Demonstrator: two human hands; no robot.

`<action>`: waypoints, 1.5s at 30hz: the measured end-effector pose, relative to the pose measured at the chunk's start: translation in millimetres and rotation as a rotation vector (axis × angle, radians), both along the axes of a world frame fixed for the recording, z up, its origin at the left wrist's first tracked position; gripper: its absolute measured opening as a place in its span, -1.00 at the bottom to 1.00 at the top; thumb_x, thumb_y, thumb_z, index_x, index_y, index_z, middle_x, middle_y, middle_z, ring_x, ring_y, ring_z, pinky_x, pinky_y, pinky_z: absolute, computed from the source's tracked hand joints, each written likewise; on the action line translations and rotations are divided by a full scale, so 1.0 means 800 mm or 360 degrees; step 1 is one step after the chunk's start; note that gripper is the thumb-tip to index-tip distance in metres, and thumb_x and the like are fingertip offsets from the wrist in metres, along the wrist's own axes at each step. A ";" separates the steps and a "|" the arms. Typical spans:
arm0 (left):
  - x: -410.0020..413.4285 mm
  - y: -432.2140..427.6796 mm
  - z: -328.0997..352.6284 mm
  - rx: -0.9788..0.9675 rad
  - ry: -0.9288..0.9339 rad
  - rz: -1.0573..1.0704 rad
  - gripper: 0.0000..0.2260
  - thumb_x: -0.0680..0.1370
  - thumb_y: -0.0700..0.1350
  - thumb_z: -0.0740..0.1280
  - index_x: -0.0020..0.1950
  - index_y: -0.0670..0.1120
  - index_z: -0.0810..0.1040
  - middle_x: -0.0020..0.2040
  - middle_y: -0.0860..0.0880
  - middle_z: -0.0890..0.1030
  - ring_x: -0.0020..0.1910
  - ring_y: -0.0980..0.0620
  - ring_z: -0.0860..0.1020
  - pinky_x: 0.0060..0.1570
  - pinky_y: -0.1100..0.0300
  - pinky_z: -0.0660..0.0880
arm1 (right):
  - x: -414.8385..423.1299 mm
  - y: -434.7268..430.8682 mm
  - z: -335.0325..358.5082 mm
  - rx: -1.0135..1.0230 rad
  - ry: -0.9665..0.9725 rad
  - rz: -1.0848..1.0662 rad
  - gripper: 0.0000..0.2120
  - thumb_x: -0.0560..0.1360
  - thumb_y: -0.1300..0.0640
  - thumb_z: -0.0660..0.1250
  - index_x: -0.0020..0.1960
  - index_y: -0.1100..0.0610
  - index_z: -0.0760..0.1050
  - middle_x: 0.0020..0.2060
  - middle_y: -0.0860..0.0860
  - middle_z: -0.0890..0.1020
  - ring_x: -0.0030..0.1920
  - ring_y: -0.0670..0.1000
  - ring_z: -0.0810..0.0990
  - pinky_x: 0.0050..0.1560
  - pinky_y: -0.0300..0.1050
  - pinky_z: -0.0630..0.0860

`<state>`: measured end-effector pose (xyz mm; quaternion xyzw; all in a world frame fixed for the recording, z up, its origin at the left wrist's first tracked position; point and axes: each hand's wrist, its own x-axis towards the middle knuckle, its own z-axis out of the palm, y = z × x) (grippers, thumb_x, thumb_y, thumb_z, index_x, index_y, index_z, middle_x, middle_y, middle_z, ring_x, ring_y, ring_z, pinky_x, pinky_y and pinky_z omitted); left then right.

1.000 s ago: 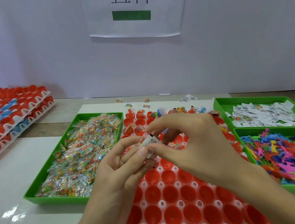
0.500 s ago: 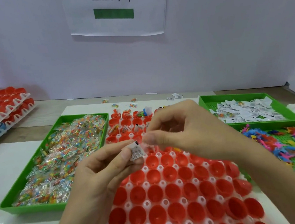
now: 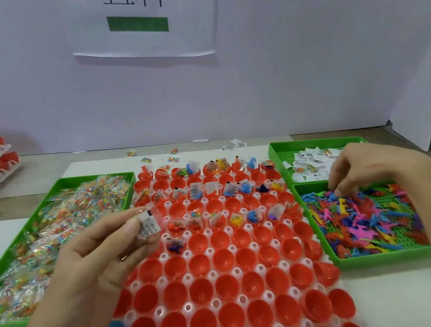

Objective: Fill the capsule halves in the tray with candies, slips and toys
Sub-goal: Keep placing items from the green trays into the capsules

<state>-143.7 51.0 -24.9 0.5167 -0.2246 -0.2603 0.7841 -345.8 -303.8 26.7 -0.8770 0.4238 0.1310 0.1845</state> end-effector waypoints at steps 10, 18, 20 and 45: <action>0.025 0.000 -0.021 0.0089 0.0069 0.0018 -0.82 0.38 -0.16 0.39 -0.27 0.06 0.77 -0.29 0.03 0.72 -0.33 0.14 0.70 -0.35 0.33 0.61 | 0.000 0.000 0.004 -0.0113 -0.0095 0.0092 -0.91 0.43 0.13 0.55 -0.21 -0.04 0.71 -0.35 -0.04 0.72 -0.39 -0.23 0.62 -0.22 -0.21 0.44; 0.013 0.004 -0.010 0.0071 0.0029 -0.0031 -0.84 0.34 -0.20 0.37 -0.22 -0.11 0.76 -0.25 -0.12 0.71 -0.32 0.01 0.71 -0.30 0.26 0.64 | 0.002 0.018 0.030 -0.0212 -0.0507 0.0156 -0.92 0.46 0.05 0.52 -0.21 -0.06 0.70 -0.35 -0.10 0.72 -0.36 -0.15 0.65 -0.27 -0.11 0.52; 0.008 0.001 -0.004 0.0091 0.0045 -0.0009 -0.80 0.35 -0.24 0.32 -0.24 -0.12 0.75 -0.28 -0.11 0.70 -0.34 0.02 0.70 -0.32 0.27 0.63 | 0.005 0.026 0.035 -0.0171 -0.0529 0.0180 -0.93 0.47 0.07 0.51 -0.19 -0.04 0.69 -0.33 -0.06 0.72 -0.31 -0.08 0.69 -0.18 0.01 0.62; -0.010 0.002 0.009 0.0147 0.0056 -0.0076 -0.80 0.31 -0.19 0.41 -0.13 -0.18 0.75 -0.22 -0.17 0.71 -0.27 -0.07 0.72 -0.28 0.25 0.64 | -0.006 0.023 0.046 -0.0153 -0.0404 0.0154 -0.76 0.45 0.10 0.53 -0.22 -0.25 0.64 -0.27 -0.10 0.73 -0.31 -0.13 0.68 -0.22 -0.09 0.55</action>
